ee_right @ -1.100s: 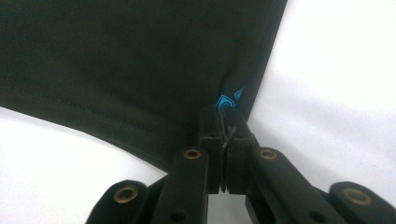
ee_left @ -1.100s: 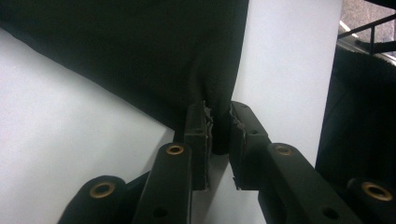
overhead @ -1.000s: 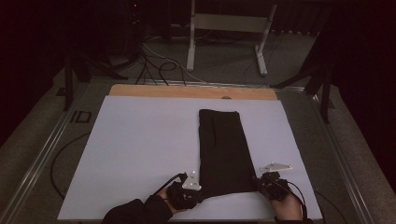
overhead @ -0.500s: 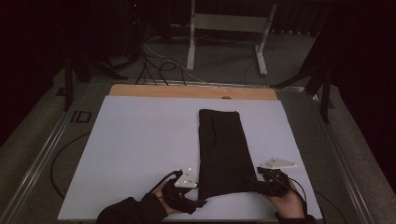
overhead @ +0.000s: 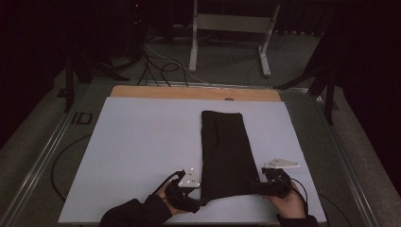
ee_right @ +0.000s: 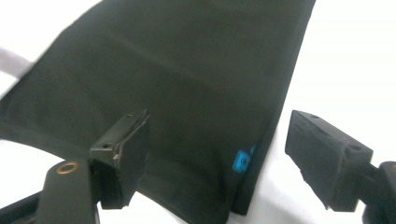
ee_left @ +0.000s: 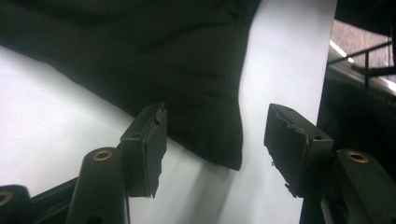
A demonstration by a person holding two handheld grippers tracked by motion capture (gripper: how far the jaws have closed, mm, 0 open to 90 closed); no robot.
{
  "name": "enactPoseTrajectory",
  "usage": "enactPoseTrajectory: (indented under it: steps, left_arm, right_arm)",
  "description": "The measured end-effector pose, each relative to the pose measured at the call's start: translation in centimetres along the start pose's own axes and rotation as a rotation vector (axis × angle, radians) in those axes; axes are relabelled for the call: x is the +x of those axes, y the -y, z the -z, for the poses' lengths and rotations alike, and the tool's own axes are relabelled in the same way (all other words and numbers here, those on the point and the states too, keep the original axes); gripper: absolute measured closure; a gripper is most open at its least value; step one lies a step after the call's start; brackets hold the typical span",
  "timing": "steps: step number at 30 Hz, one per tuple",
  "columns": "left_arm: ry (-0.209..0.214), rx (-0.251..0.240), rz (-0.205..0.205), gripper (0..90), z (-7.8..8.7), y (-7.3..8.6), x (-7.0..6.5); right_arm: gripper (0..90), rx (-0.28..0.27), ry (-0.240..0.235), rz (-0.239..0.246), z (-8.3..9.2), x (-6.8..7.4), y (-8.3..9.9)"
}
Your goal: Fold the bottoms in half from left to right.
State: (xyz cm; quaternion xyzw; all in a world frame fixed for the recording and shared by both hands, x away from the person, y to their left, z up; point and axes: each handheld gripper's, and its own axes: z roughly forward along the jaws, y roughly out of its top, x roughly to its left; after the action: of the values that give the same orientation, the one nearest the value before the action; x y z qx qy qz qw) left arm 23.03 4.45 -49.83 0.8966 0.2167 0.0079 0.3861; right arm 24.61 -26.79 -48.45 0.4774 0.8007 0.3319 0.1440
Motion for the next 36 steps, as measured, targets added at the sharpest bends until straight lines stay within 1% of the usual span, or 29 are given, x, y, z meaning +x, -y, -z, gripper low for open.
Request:
enactPoseTrajectory:
  steps: [1, 2, 3, 4, 5, 6, 7, 8, 9, 10, 11, 12, 13, 14, 15, 16, 17, 18, 19, 20, 21, 22, 23, 24, 25, 28, 30, 34, 36]
  left_arm:
    - [-0.001, 0.015, -0.004, 41.3, -0.3, 0.1, -0.1]
    - [-0.011, 0.028, -0.013, 42.2, -0.5, 0.2, -0.2]
    - [-0.011, 0.028, -0.013, 42.3, -0.5, 0.2, -0.2]
    - [-0.007, 0.033, -0.016, 42.3, -0.8, 0.3, -0.3]
    - [-0.004, 0.037, -0.016, 44.6, -1.0, 0.4, -0.4]
    - [-0.017, 0.049, -0.028, 44.6, -1.2, 0.4, -0.5]
    - [-0.038, 0.064, -0.052, 46.7, -1.5, 0.5, -0.6]
    - [-0.048, 0.068, -0.055, 48.5, -1.6, 0.6, -0.6]
    - [-0.048, 0.068, -0.055, 49.9, -1.6, 0.6, -0.6]
    - [-0.049, 0.064, -0.055, 51.7, -1.7, 0.6, -0.5]
    - [-0.061, 0.07, -0.073, 52.9, -1.7, 0.5, -0.5]
    - [-0.061, 0.07, -0.073, 54.6, -1.7, 0.5, -0.5]
    - [-0.068, 0.07, -0.082, 56.7, -1.7, 0.5, -0.5]
    - [-0.078, 0.074, -0.093, 56.7, -1.7, 0.5, -0.5]
    - [-0.094, 0.078, -0.104, 62.3, -1.7, 0.4, -0.6]
    - [-0.094, 0.078, -0.104, 63.6, -1.7, 0.4, -0.6]
    - [-0.097, 0.074, -0.107, 67.4, -1.8, 0.4, -0.7]
    - [-0.1, 0.075, -0.109, 74.5, -1.8, 0.4, -0.7]
    - [-0.101, 0.079, -0.098, 80.6, -1.8, 0.2, -0.7]
    - [-0.101, 0.079, -0.098, 83.7, -1.8, 0.2, -0.7]
    - [-0.102, 0.083, -0.099, 83.7, -1.9, 0.2, -0.7]
    - [-0.104, 0.088, -0.102, 84.8, -1.8, 0.1, -0.8]
    - [-0.1, 0.085, -0.097, 85.9, -1.7, 0.1, -0.8]
    - [-0.092, 0.085, -0.093, 85.9, -1.6, 0.0, -0.8]
    - [-0.09, 0.085, -0.093, 86.0, -1.3, -0.1, -0.8]
    - [-0.086, 0.079, -0.088, 86.1, -0.7, -0.3, -0.9]
    - [-0.083, 0.08, -0.081, 86.1, -0.4, -0.4, -1.0]
    - [-0.065, 0.087, -0.072, 86.1, -0.2, -0.2, -1.4]
    - [-0.057, 0.096, -0.08, 86.0, 0.0, 0.0, -1.7]
  right_arm:
    - [25.0, 0.013, 0.014, -0.002, -0.2, 0.0, 0.2]
    - [28.0, 0.028, 0.028, -0.007, -0.4, -0.1, 0.4]
    - [28.0, 0.028, 0.028, -0.007, -0.4, -0.1, 0.4]
    - [31.1, 0.042, 0.031, -0.013, -0.7, -0.2, 0.6]
    - [37.0, 0.073, 0.043, -0.036, -1.0, -0.4, 0.8]
    - [37.0, 0.073, 0.043, -0.036, -1.0, -0.4, 0.8]
    - [42.3, 0.089, 0.045, -0.042, -1.2, -0.6, 0.9]
    - [44.8, 0.098, 0.041, -0.051, -1.2, -0.6, 0.9]
    - [44.8, 0.098, 0.041, -0.051, -1.2, -0.6, 0.9]
    - [49.0, 0.117, 0.034, -0.062, -1.3, -0.7, 0.9]
    - [51.1, 0.122, 0.025, -0.071, -1.4, -0.7, 1.0]
    - [52.6, 0.127, 0.016, -0.073, -1.4, -0.8, 1.0]
    - [54.6, 0.129, 0.012, -0.079, -1.4, -0.8, 1.0]
    - [54.6, 0.129, 0.012, -0.079, -1.4, -0.8, 1.0]
    - [60.7, 0.131, -0.005, -0.093, -1.4, -0.7, 1.0]
    - [60.7, 0.131, -0.005, -0.093, -1.4, -0.7, 1.0]
    - [66.2, 0.131, -0.014, -0.093, -1.5, -0.7, 1.0]
    - [70.5, 0.13, -0.02, -0.094, -1.5, -0.7, 1.0]
    - [76.2, 0.127, -0.021, -0.097, -1.5, -0.6, 0.9]
    - [76.2, 0.127, -0.021, -0.097, -1.5, -0.6, 0.9]
    - [81.9, 0.126, -0.018, -0.094, -1.4, -0.5, 0.9]
    - [83.7, 0.123, -0.007, -0.08, -1.3, -0.4, 0.8]
    - [84.9, 0.116, -0.001, -0.065, -1.1, -0.1, 0.6]
    - [84.9, 0.116, -0.001, -0.065, -1.1, -0.1, 0.6]
    - [85.3, 0.113, 0.001, -0.052, -0.8, 0.0, 0.6]
    - [85.4, 0.11, 0.001, -0.045, -0.6, 0.3, 0.6]
    - [85.5, 0.109, -0.001, -0.026, -0.4, 0.6, 0.7]
    - [85.5, 0.111, -0.004, -0.026, 0.1, 1.0, 1.0]
    - [85.6, 0.109, -0.009, -0.029, 0.3, 1.3, 1.2]
